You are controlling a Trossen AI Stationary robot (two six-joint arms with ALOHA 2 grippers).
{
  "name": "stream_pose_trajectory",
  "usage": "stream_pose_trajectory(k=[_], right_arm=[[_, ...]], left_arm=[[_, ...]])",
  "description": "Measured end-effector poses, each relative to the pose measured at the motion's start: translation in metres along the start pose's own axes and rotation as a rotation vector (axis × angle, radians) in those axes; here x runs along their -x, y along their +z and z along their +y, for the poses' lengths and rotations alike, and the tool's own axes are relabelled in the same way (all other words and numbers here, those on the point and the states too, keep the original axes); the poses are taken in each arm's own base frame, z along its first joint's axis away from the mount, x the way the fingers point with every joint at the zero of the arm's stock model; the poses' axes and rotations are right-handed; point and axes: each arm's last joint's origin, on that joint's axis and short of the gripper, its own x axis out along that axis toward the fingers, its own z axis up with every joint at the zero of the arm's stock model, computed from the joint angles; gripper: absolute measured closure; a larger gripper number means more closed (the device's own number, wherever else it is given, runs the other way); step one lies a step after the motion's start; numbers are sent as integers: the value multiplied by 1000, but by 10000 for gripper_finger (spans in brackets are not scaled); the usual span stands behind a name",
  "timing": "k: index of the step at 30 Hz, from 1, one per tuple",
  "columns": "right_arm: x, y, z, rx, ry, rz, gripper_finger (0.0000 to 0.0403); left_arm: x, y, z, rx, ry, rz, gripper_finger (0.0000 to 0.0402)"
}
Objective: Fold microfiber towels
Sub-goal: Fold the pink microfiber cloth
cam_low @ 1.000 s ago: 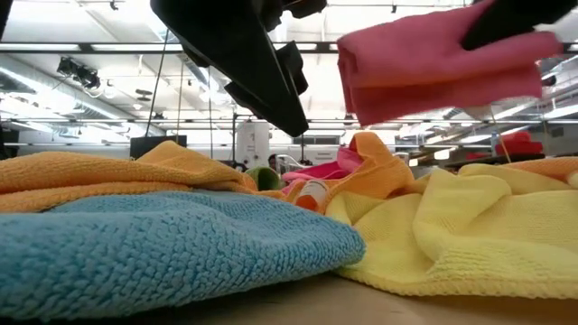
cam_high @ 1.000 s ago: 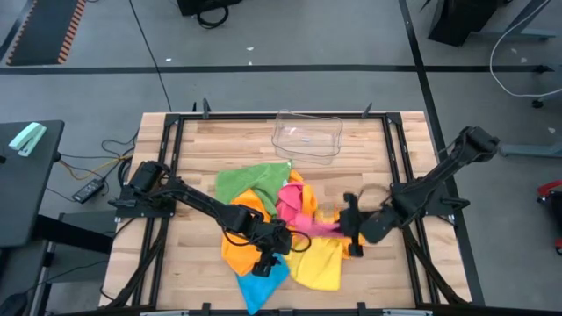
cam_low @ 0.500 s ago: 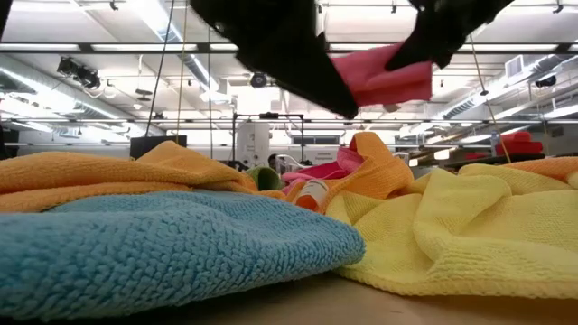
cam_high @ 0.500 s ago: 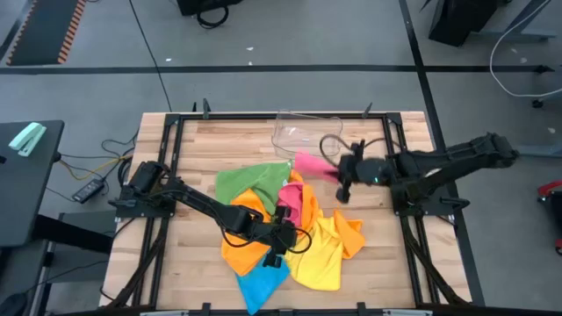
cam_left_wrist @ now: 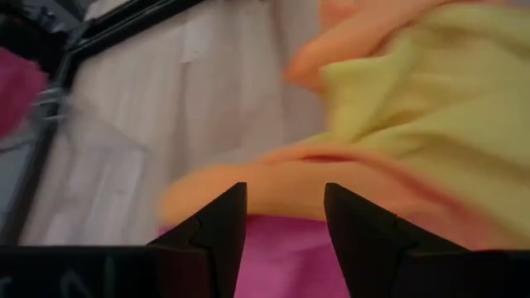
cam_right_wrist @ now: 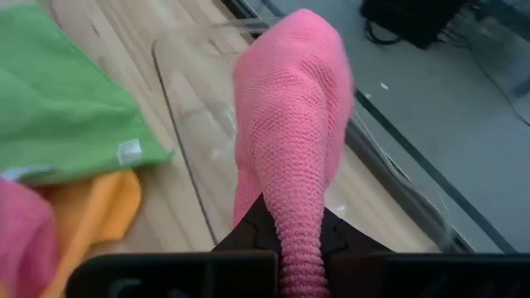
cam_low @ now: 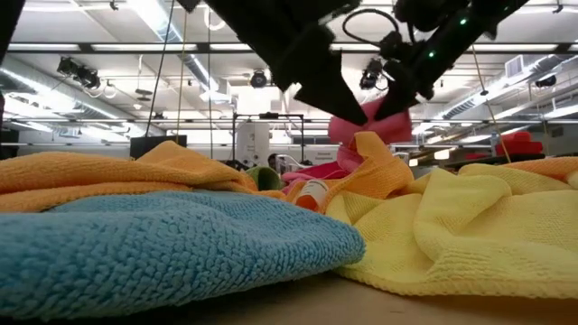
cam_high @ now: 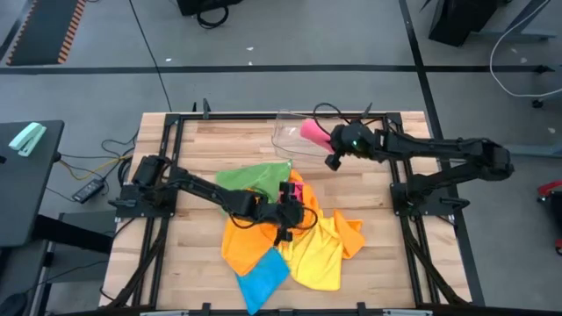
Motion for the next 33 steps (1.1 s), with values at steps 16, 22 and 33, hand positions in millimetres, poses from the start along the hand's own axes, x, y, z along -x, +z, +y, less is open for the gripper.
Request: stream_pose_trajectory(k=[16, 22, 33], right_arm=[[-46, 27, -48, -32, 275, -44, 388], [-52, 58, -49, 54, 316, 21, 388], [-70, 83, -67, 106, 451, 29, 388]], left_arm=[[-26, -50, 22, 15, -73, -79, 230], [-17, -43, 32, -20, -59, -107, 230], [-6, -42, 83, -17, -114, -160, 230]])
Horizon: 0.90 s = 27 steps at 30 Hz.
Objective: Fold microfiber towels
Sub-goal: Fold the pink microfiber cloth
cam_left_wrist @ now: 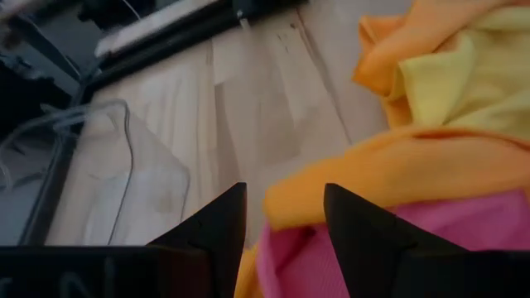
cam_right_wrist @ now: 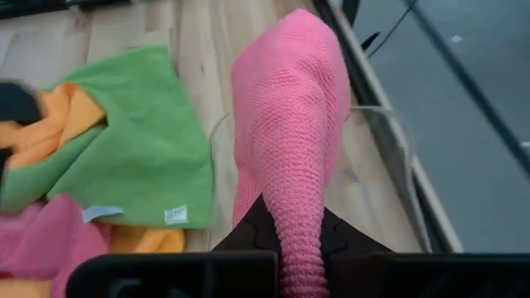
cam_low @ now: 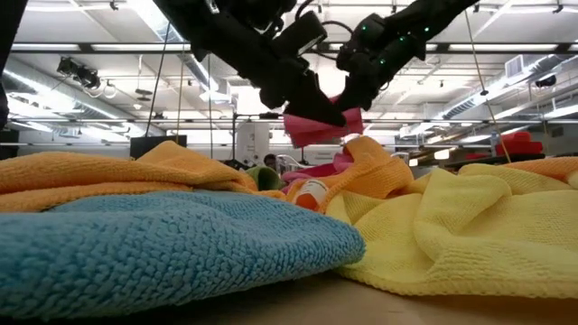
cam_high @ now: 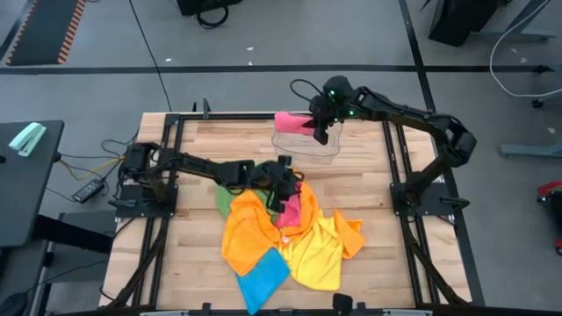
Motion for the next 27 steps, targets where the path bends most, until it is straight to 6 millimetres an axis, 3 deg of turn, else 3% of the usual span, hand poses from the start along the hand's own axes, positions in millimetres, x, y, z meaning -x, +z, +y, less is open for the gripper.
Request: stream_pose_trajectory(k=[6, 11, 15, 23, 27], right_arm=[[-13, 2, -11, 0, 67, 86, 388], [-13, 1, -10, 20, 120, 223, 388], [-6, 0, -10, 72, 152, 281, 388], [-10, -5, -11, 109, 134, 338, 388], [-10, 2, -11, 129, 95, 416, 388]], left_arm=[[-2, -11, 12, 99, -45, 6, 230], [-2, -25, -7, 146, -41, -70, 230], [1, -38, -17, 143, 57, -85, 230], [47, -42, -12, 171, 145, -143, 230], [67, -46, -11, 175, 167, -195, 230]])
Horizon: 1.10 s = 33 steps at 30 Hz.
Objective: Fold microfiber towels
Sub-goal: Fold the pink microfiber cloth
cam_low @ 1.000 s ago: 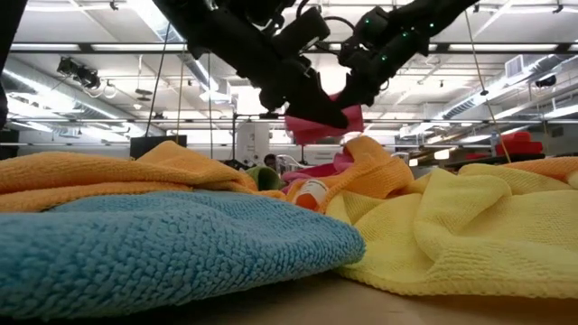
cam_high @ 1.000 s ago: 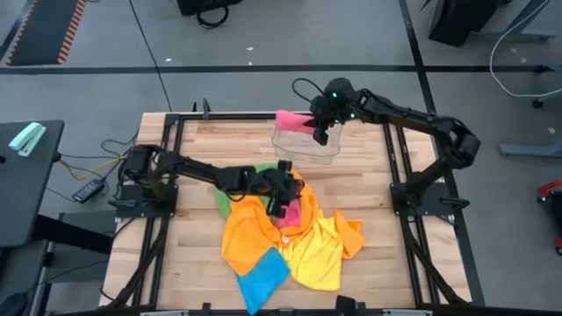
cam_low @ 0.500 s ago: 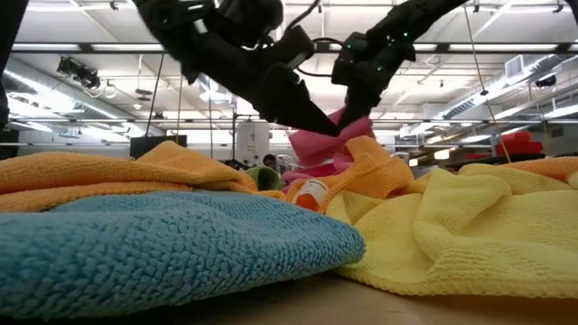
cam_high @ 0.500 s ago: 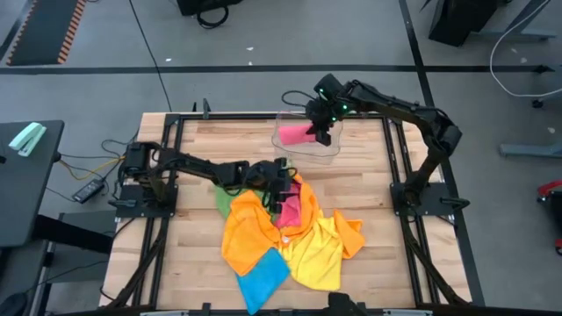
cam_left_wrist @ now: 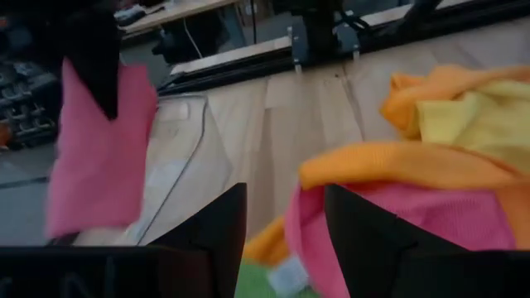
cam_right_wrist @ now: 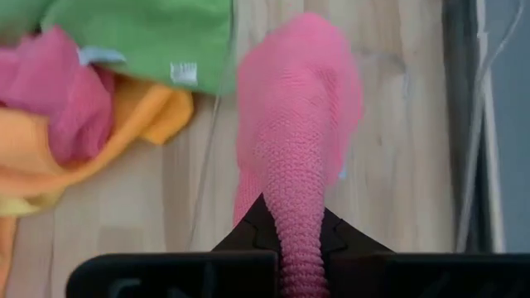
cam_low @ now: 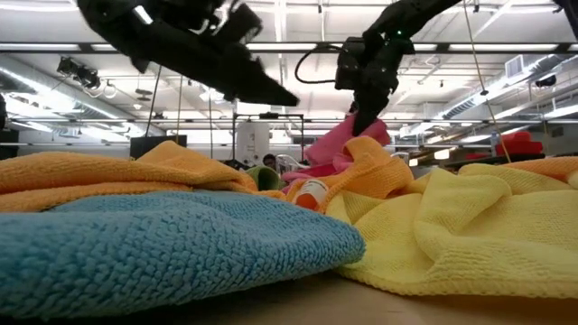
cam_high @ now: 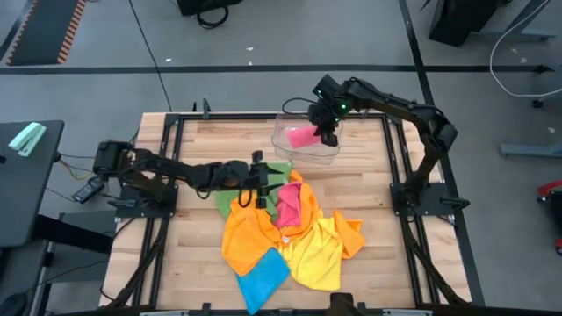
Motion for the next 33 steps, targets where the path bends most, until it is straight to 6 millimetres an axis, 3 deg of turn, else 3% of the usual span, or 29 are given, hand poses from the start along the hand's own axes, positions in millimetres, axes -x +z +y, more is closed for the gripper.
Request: stream_pose_trajectory(k=[10, 14, 19, 26, 33], right_arm=[[-13, 30, -6, 63, -114, 238, 388], [2, 44, 4, 143, -231, 259, 388], [31, 58, 35, 281, -345, 197, 388], [56, 69, 90, 363, -365, 98, 388], [47, 80, 153, 496, -412, 110, 388]], left_arm=[[8, 0, 10, 7, 90, -22, 230], [6, -4, 23, 81, 137, -9, 230], [4, -4, 41, 152, 200, -37, 230], [1, 14, 53, 154, 187, -97, 214], [-2, 37, 51, 126, 131, -135, 169]])
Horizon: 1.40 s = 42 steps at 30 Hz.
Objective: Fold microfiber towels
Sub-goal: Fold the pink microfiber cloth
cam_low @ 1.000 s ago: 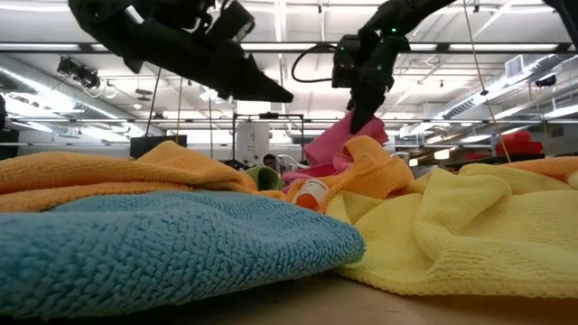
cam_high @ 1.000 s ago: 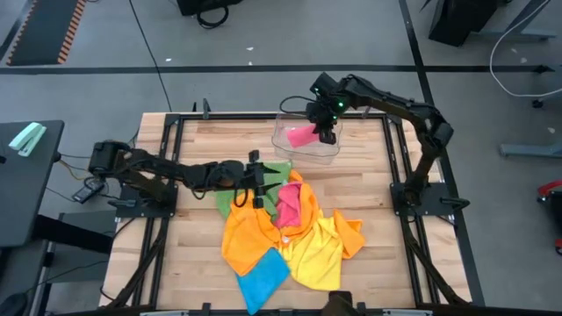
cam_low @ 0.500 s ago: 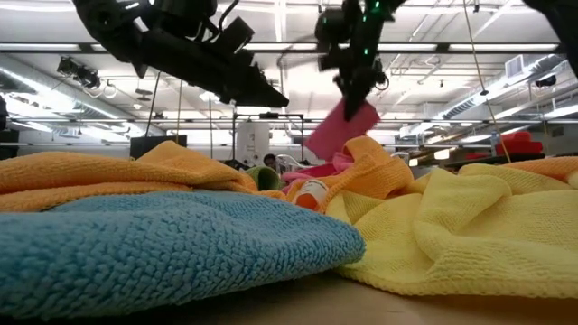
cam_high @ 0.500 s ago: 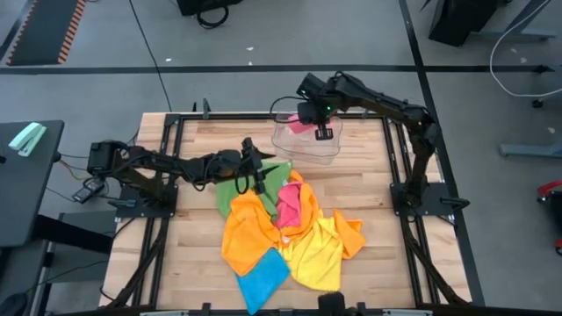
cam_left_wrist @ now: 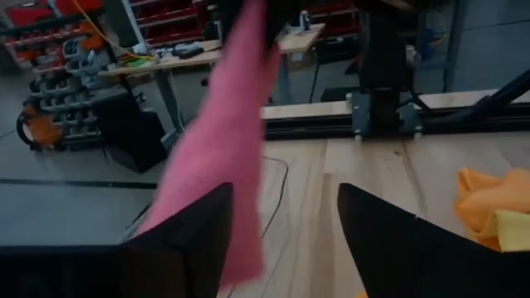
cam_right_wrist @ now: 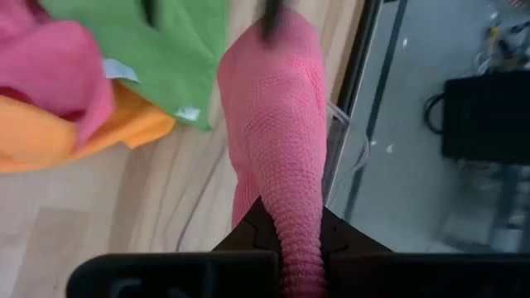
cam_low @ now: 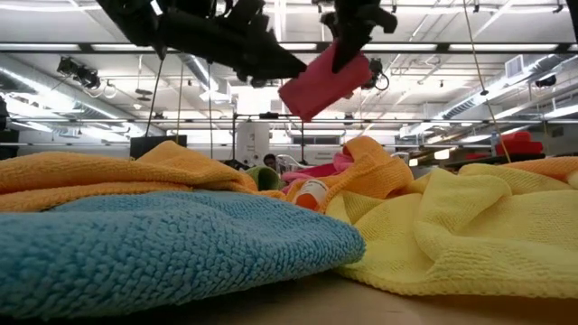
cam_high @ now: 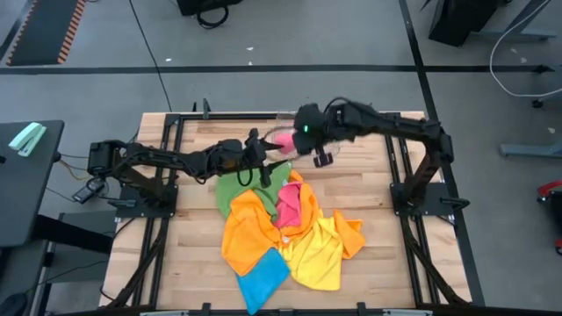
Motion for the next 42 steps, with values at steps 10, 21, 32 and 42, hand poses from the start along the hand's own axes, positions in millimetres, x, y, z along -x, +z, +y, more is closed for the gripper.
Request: stream_pose_trajectory(k=[10, 21, 32, 42], right_arm=[[-5, 12, 51, 30, 11, 132, 388], [2, 22, 90, -40, 374, 17, 388], [-14, 23, 138, -210, 1115, -57, 388], [-78, -9, 170, -413, 1268, 75, 387]], left_arm=[[4, 14, -29, -73, -74, -23, 119], [7, 15, -41, 11, -241, -37, 132], [21, 13, -77, -78, -570, -28, 168], [31, 15, -97, -227, -653, -90, 202]])
